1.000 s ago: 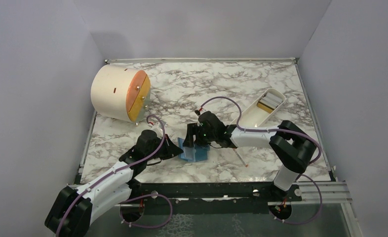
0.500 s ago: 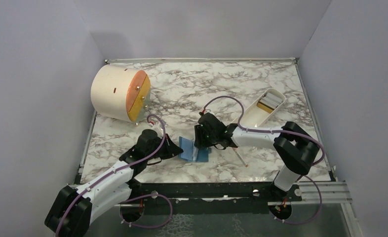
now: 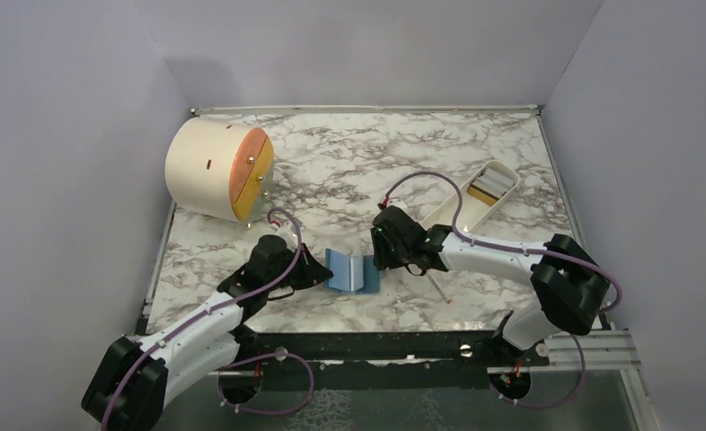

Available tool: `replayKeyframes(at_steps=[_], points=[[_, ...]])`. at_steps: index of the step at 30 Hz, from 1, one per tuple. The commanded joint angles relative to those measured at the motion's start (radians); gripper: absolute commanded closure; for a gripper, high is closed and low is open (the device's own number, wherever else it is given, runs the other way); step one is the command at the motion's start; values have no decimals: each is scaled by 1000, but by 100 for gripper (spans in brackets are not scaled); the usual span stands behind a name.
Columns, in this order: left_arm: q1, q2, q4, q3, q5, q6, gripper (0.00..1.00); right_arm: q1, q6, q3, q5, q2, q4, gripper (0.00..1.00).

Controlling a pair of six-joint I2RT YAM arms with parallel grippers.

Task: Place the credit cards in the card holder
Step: Turn over the card holder at the center of the board, then pick up the credit card from the storage box.

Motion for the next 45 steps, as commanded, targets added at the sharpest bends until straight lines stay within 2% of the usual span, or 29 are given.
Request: replayKeyframes(at_steps=[1, 4, 6, 9, 12, 15, 18, 20, 27, 33, 37, 45], points=[[1, -25, -5, 37, -31, 22, 100, 6, -65, 27, 39, -74, -24, 55], [1, -37, -12, 33, -25, 29, 100, 5, -103, 65, 12, -76, -27, 55], [1, -47, -4, 27, -19, 32, 100, 6, -133, 68, -76, -89, 20, 55], [1, -56, 3, 20, -19, 33, 100, 5, -90, 61, -179, -105, 85, 56], [1, -47, -9, 30, -22, 44, 100, 6, -86, 110, -79, -98, 28, 56], [1, -41, -22, 38, -20, 54, 89, -3, -208, 196, 43, -74, -25, 52], [1, -39, -25, 40, -22, 64, 76, -36, -317, 268, 80, -53, -42, 49], [0, -35, -35, 50, -27, 78, 73, -75, -363, 305, 84, -40, -64, 49], [1, -34, -75, 79, -27, 123, 100, -234, -508, 321, 73, -59, -61, 49], [1, -23, -59, 69, -6, 123, 100, -392, -685, 285, 103, -103, 9, 48], [1, -10, -64, 81, 1, 129, 100, -554, -750, 327, 82, -42, -62, 48], [1, -26, -68, 69, -15, 123, 100, -694, -904, 340, 67, 22, -52, 48]])
